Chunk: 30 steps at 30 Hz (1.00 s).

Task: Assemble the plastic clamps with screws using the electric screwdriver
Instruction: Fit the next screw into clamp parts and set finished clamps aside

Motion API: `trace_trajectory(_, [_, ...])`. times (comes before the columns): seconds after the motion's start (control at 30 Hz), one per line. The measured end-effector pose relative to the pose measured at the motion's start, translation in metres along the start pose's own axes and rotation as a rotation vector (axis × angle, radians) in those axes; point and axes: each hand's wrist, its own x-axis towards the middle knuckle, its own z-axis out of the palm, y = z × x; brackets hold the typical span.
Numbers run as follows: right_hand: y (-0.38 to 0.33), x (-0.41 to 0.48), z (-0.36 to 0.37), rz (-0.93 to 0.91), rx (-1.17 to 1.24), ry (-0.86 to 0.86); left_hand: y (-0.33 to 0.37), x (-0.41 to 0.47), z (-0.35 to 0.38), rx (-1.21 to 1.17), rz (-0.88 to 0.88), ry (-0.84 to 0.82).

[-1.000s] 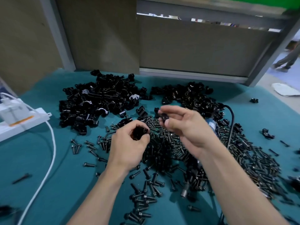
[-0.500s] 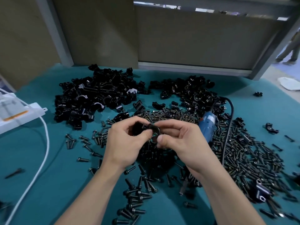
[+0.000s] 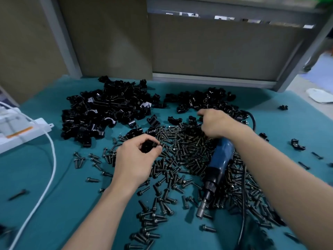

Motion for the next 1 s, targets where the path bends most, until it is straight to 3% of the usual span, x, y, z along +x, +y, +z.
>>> trace_trajectory(0.13, [0.024,0.042,-0.006,0.074,-0.238,-0.063,-0.002,0.000,0.000,0.005,-0.001,-0.010])
trace_trajectory(0.33, [0.009,0.056,-0.008,0.029,-0.124,-0.094,-0.006,0.005,-0.002,-0.028,-0.021,-0.018])
trace_trajectory(0.67, [-0.002,0.010,-0.009,0.015,0.081,0.288,-0.004,0.003,-0.002,-0.020,0.018,-0.032])
trace_trajectory(0.73, [-0.014,-0.013,-0.010,0.005,0.233,0.334,-0.003,0.002,-0.002,-0.015,0.022,-0.033])
trace_trajectory(0.8, [-0.029,-0.041,-0.003,-0.004,0.590,0.340,-0.002,0.001,-0.002,-0.008,0.034,-0.030])
trace_trajectory(0.9, [-0.055,-0.083,0.013,-0.062,1.224,0.202,0.001,-0.002,-0.001,-0.030,0.065,-0.039])
trace_trajectory(1.0, [-0.068,-0.105,0.030,-0.092,1.500,0.081,0.003,-0.004,-0.001,-0.086,0.107,-0.047])
